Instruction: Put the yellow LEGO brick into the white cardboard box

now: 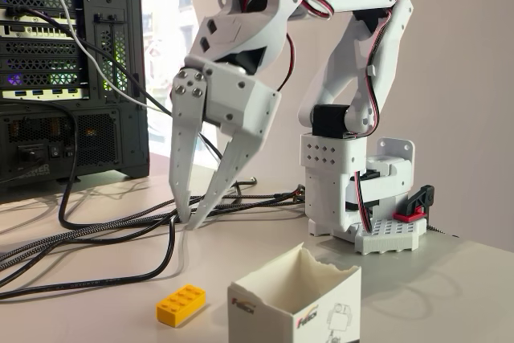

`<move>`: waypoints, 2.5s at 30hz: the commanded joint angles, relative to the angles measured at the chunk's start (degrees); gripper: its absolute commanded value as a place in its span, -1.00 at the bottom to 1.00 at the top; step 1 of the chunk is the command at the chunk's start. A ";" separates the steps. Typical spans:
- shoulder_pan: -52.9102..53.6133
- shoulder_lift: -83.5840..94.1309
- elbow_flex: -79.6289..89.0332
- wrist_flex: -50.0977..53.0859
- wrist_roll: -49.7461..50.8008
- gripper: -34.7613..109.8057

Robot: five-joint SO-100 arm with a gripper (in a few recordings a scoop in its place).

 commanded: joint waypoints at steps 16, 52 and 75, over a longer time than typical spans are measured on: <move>-0.53 -8.00 -2.55 0.62 20.65 -0.15; -2.55 -26.89 -10.11 -1.67 30.67 -0.33; -0.35 -29.00 -13.71 -0.62 26.63 -0.65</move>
